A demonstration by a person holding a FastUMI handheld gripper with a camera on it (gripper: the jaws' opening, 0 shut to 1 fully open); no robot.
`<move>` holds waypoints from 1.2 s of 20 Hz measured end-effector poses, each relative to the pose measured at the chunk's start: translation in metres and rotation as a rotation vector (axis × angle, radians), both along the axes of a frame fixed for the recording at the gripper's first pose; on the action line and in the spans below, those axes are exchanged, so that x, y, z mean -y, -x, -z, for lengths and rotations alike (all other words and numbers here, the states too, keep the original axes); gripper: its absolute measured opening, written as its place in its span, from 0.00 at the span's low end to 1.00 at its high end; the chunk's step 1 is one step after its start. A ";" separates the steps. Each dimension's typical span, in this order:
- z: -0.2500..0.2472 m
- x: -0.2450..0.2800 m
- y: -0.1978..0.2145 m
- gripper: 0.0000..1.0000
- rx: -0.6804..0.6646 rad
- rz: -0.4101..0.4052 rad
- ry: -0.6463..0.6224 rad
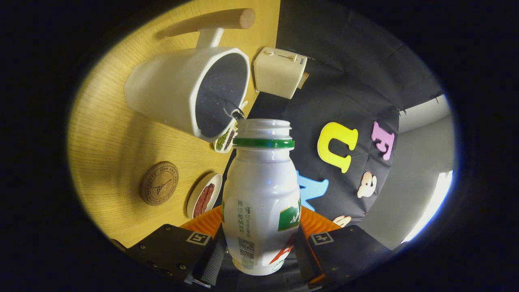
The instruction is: Take the bottle from table, then pour the juice into the cup, finally place the bottle on the coaster
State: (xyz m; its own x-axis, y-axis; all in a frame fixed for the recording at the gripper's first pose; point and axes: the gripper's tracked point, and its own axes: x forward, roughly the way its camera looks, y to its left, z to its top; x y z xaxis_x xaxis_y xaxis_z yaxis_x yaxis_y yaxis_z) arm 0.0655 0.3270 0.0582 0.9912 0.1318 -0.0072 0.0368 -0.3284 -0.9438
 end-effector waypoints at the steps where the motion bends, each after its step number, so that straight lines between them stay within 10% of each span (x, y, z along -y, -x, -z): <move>1: 0.000 0.000 0.000 0.74 0.002 -0.001 0.005; 24: -0.013 -0.009 0.004 0.74 0.045 0.003 0.077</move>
State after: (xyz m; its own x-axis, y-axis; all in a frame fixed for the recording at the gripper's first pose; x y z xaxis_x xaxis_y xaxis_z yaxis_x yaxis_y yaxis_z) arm 0.0614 0.3356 0.0712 0.9912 0.1297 0.0271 0.0773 -0.4004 -0.9131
